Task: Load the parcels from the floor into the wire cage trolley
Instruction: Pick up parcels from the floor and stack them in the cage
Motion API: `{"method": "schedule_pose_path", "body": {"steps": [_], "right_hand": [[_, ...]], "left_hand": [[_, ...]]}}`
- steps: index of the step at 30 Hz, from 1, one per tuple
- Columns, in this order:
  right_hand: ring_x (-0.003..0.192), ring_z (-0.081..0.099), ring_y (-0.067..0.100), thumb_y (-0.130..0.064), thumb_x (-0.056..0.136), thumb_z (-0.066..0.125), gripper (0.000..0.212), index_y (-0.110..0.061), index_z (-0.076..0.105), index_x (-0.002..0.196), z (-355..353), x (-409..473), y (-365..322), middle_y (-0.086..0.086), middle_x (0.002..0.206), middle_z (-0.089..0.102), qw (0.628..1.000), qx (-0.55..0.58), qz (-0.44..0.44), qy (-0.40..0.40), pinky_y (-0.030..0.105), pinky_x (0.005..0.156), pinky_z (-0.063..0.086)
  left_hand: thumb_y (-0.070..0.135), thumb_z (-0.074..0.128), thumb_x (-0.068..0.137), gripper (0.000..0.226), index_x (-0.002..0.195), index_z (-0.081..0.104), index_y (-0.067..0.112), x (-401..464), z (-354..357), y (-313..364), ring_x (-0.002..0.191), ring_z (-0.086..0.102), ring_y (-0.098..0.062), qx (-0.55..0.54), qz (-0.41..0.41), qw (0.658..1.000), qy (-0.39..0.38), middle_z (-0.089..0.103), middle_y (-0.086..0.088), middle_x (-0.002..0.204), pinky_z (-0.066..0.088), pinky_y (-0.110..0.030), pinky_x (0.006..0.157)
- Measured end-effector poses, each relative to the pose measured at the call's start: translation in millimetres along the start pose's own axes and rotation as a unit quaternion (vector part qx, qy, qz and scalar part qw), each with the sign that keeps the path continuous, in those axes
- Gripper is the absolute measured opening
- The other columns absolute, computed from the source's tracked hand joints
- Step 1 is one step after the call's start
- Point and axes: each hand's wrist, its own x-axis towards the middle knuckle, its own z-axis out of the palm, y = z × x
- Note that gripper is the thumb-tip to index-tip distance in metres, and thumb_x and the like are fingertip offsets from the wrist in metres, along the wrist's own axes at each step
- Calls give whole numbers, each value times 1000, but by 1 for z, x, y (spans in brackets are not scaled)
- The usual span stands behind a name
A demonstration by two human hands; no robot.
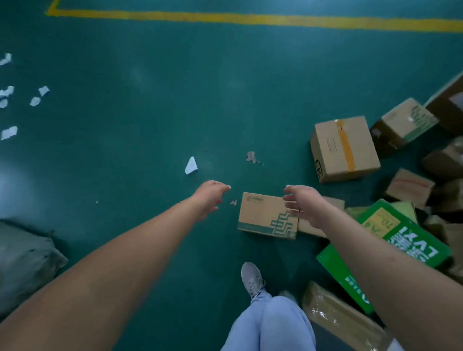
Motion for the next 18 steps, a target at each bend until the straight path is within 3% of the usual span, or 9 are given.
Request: {"method": "schedule_pose_path", "body": {"steps": [6,9,11,13,18], "right_hand": [[70,50,17,-21,104,49,20,-9,60,117,-33,113,80,7,88,57,997,15,62,37,29,67,41],[88,63,30,-21,107,46,35,-3,56,135,-40,167,118,22,95,60,996,25,81,38,36,81,52],[93,58,25,-24,107,46,37,-8,54,139,-42,211,153,12,97,58,993,42,108,36,32,76,51],[104,53,21,-25,107,47,36,-10,53,139,-40,245,179,5,112,56,991,48,117,40,28,72,48],[115,47,20,-27,106,50,29,-15,50,132,-36,323,235,2,129,51,990,27,122,73,41,107,44]], "left_hand": [[28,59,102,32,131,57,13,116,70,-44,117,54,-24,58,-51,996,-35,55,-4,132,45,-41,103],[28,59,102,34,133,56,13,176,104,-74,123,52,-25,69,-69,995,-32,54,-4,134,44,-38,96],[30,60,101,40,137,53,15,223,132,-100,126,50,-25,75,-85,993,-37,53,-2,137,43,-38,96],[31,61,100,47,142,48,16,261,150,-124,127,49,-25,81,-97,991,-35,51,-1,141,42,-38,97],[29,64,98,65,154,33,17,348,192,-177,132,49,-27,101,-107,989,-14,49,-5,149,38,-38,109]]}}
